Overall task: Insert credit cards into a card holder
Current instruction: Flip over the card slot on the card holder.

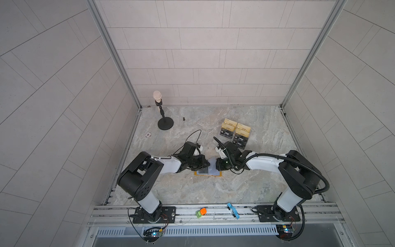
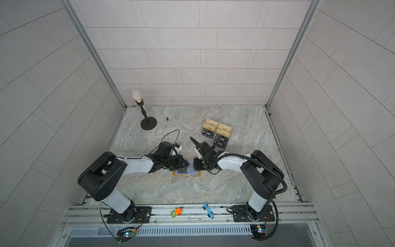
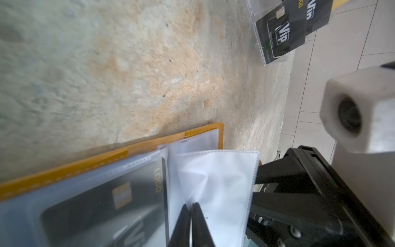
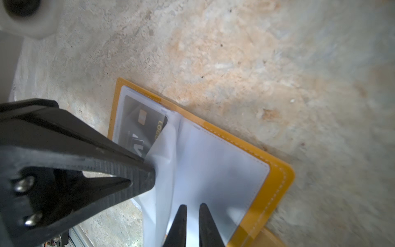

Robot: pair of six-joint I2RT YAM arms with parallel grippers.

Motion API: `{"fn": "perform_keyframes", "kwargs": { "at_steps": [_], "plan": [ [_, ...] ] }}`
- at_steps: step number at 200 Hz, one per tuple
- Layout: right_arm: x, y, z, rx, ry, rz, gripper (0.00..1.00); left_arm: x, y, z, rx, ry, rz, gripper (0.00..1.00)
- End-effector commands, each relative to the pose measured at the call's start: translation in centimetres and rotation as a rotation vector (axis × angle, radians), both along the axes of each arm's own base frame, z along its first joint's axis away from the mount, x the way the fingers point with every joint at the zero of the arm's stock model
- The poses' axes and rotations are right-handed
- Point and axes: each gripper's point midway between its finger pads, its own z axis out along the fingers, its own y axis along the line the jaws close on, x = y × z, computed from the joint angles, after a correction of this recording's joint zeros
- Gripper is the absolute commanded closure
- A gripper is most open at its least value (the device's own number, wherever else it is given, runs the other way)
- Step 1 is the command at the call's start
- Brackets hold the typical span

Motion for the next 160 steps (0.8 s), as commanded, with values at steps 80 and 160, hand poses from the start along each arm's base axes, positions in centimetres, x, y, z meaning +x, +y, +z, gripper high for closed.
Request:
{"fn": "perform_keyframes", "kwargs": {
  "at_steps": [80, 160],
  "plan": [
    [0.4, 2.6, 0.7, 0.035, -0.008, 0.037, 0.84, 0.7, 4.5, 2.7, 0.157, -0.114, 0.086, 0.5],
    [0.4, 4.6, 0.2, 0.056, 0.012, 0.039, 0.84, -0.2, 7.9, 2.5, 0.232, -0.138, 0.147, 0.63]
  ]
}}
